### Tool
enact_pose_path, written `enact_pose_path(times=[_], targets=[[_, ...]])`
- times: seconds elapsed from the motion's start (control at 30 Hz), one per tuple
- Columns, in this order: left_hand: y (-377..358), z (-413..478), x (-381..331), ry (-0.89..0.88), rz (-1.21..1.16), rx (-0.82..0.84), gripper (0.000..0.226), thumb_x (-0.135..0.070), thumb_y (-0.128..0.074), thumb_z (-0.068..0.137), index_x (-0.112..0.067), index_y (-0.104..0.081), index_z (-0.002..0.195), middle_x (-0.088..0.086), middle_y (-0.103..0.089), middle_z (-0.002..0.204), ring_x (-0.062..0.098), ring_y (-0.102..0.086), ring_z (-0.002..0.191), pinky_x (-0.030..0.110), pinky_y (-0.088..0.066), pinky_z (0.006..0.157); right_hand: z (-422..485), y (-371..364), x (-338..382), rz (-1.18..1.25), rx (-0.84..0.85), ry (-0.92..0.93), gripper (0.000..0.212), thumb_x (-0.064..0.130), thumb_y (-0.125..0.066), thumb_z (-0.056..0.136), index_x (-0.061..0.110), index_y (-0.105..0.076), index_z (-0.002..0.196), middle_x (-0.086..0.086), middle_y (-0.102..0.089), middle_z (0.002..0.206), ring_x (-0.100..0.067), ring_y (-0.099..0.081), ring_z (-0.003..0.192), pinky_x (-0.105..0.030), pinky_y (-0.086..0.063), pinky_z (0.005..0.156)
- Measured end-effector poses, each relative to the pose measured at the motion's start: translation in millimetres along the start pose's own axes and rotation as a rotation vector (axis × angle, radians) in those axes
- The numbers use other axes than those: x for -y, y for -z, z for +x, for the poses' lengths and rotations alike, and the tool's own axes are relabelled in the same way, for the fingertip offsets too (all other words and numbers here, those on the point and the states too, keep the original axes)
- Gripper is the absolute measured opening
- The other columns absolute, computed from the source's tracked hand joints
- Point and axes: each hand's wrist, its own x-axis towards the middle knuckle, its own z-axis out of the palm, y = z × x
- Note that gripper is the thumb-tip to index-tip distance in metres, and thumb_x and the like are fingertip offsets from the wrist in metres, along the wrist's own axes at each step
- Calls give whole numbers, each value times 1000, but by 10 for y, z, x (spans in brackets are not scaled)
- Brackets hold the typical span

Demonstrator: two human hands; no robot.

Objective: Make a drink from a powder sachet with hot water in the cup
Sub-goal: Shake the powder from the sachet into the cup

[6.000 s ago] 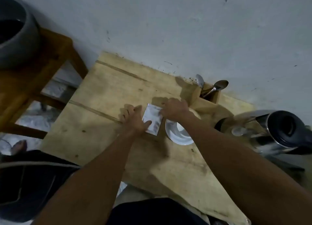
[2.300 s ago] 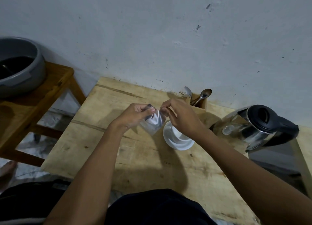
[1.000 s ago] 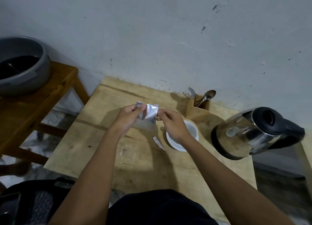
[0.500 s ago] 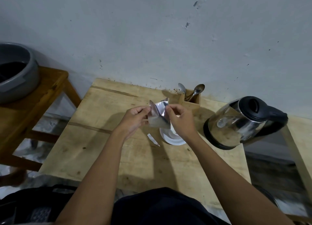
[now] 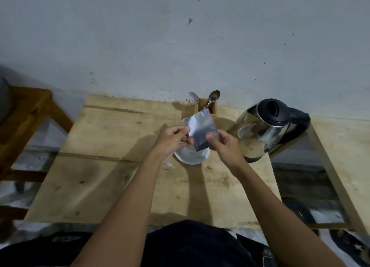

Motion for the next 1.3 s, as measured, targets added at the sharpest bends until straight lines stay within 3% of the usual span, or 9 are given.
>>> enact_pose_path(times=[0.13, 0.23, 0.37, 0.47, 0.57, 0.7, 0.8, 0.93, 1.3], targets=[[-100, 36, 94, 45, -14, 9, 18, -13, -59, 93, 4, -65, 97, 14, -69, 70, 18, -68, 60, 29, -61, 68, -52, 57, -74, 139, -129, -57, 21, 21, -69, 92, 9, -68, 109, -10, -75, 100, -25, -72, 96, -45, -59, 88], [-58, 107, 170, 0, 209, -165, 20, -20, -61, 92, -6, -70, 103, 5, -68, 77, 15, -63, 63, 27, -57, 66, -49, 129, -124, 52, -241, -36, 18, 25, -72, 89, 16, -67, 105, -4, -75, 98, -20, -72, 93, -43, -60, 85], [124, 217, 291, -61, 468, -361, 33, -29, -62, 89, -14, -66, 118, 0, -66, 104, 16, -61, 94, 26, -46, 76, -23, 228, -137, -151, -222, 12, 20, 21, -71, 90, 22, -64, 109, 13, -70, 92, 2, -67, 83, -18, -53, 72], [180, 270, 407, -61, 701, -242, 28, -24, -52, 92, -17, -68, 114, 8, -70, 104, 28, -66, 94, 27, -50, 55, 4, 256, -119, -264, -181, 63, 29, 20, -66, 94, 19, -63, 122, 16, -66, 94, 12, -63, 82, -7, -48, 68], [246, 308, 499, 6, 787, -200, 32, -26, -44, 93, -24, -68, 115, 10, -67, 107, 27, -62, 81, 28, -52, 36, 58, 254, -91, -402, -117, 115, 34, 21, -62, 97, 22, -59, 131, 11, -65, 88, 8, -60, 74, -12, -46, 64], [255, 288, 509, 15, 732, -221, 28, -22, -49, 96, -18, -67, 117, 4, -59, 113, 33, -62, 90, 51, -59, 50, 152, 231, -16, -574, -25, 128, 43, 23, -58, 98, 22, -47, 140, 2, -64, 85, -15, -62, 80, -35, -53, 70], [262, 292, 511, 34, 666, -231, 24, -21, -52, 95, -18, -67, 114, 4, -59, 111, 32, -63, 86, 50, -57, 43, 274, 215, 34, -568, -35, 102, 34, 26, -65, 93, 19, -50, 123, -3, -70, 92, -23, -66, 87, -45, -56, 72], [280, 301, 516, 58, 623, -221, 21, -21, -55, 94, -20, -68, 110, 4, -61, 111, 32, -64, 92, 46, -57, 41, 436, 210, 42, -671, -14, 150, 15, 32, -66, 92, 23, -62, 103, 4, -74, 96, -18, -68, 87, -42, -57, 74], [313, 337, 547, 79, 601, -205, 24, -22, -54, 95, -21, -68, 115, 12, -67, 93, 28, -65, 77, 45, -57, 42, 598, 133, 117, -760, 34, 304, 14, 29, -63, 92, 29, -75, 99, 10, -74, 92, -10, -65, 85, -38, -56, 75]])
